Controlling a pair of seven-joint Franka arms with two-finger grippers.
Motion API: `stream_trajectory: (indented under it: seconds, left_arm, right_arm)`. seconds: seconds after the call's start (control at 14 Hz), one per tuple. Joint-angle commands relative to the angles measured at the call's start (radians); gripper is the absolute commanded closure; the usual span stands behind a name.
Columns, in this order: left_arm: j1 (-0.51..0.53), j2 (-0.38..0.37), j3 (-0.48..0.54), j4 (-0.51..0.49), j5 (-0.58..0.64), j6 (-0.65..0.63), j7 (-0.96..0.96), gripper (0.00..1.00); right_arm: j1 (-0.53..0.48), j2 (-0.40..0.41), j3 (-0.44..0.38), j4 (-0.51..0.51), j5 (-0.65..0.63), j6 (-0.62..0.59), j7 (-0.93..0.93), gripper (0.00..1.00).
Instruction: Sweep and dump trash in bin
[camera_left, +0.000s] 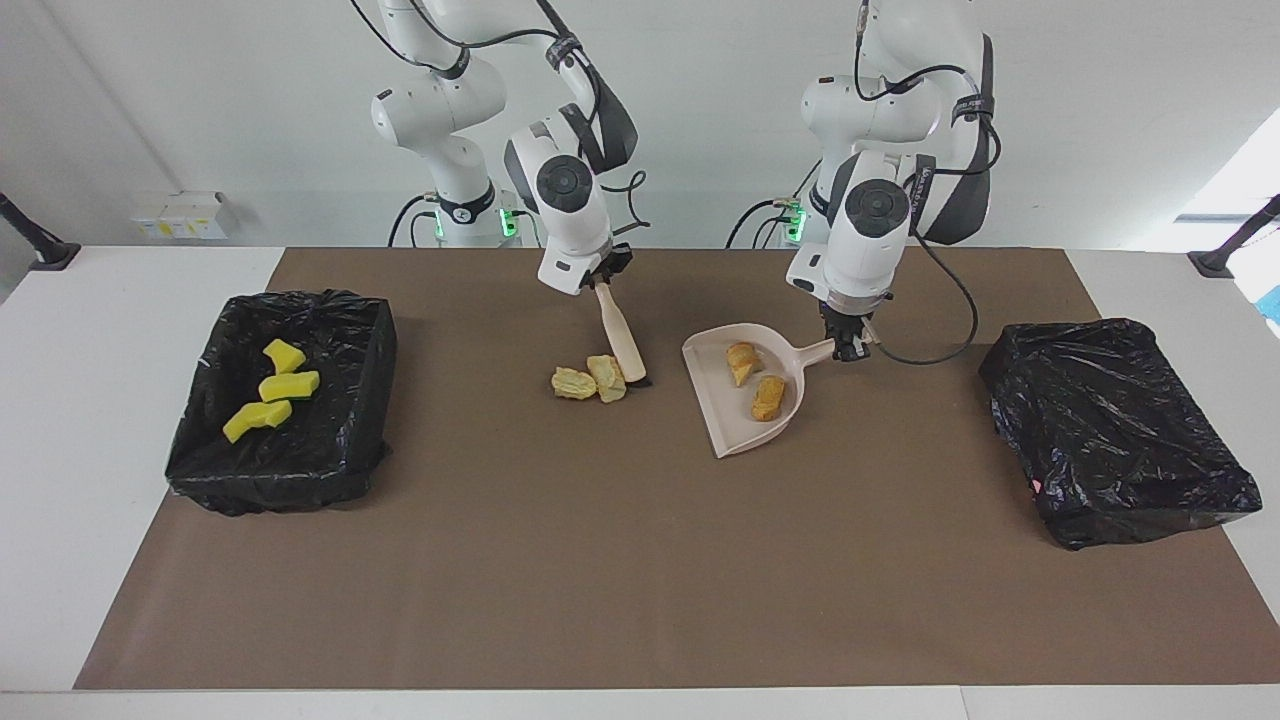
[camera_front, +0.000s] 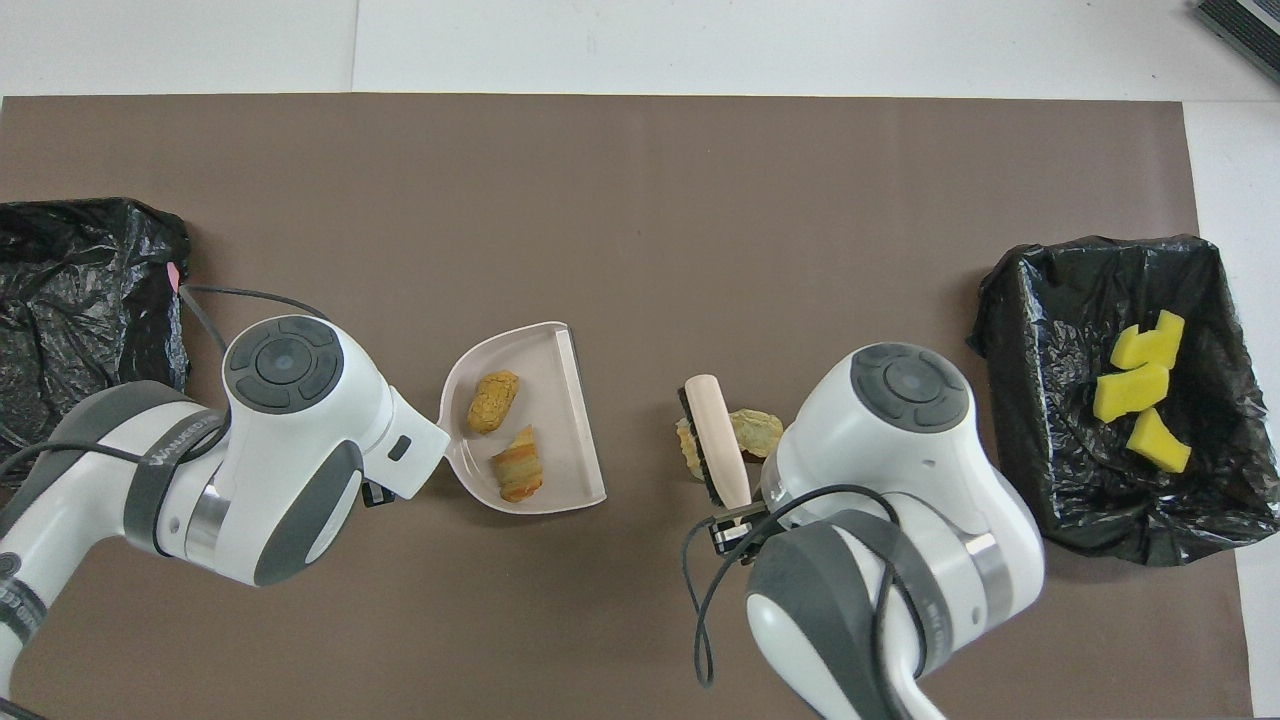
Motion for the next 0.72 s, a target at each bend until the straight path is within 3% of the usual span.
stream_trajectory:
  seconds: [0.0, 0.21, 0.36, 0.5, 0.64]
  left_arm:
    - [-0.055, -0.029, 0.012, -0.028, -0.030, 0.050, -0.094, 1.00]
    - [-0.105, -0.026, 0.012, -0.036, -0.036, 0.048, -0.141, 1.00]
    - [-0.115, -0.027, 0.012, -0.048, -0.036, 0.051, -0.155, 1.00]
    - [-0.115, -0.029, 0.012, -0.048, -0.036, 0.050, -0.153, 1.00]
    - [-0.115, -0.030, 0.012, -0.050, -0.040, 0.048, -0.153, 1.00]
  right_arm:
    - [-0.083, -0.020, 0.008, -0.054, -0.091, 0.049, 0.067, 1.00]
    - [-0.171, -0.094, 0.011, -0.202, -0.110, 0.159, 0.052, 1.00]
    - [-0.171, -0.149, 0.012, -0.293, -0.112, 0.209, 0.053, 1.00]
    - [-0.157, -0.134, 0.015, -0.306, -0.110, 0.228, 0.067, 1.00]
    - [-0.067, -0.097, 0.017, -0.306, -0.109, 0.277, 0.130, 1.00]
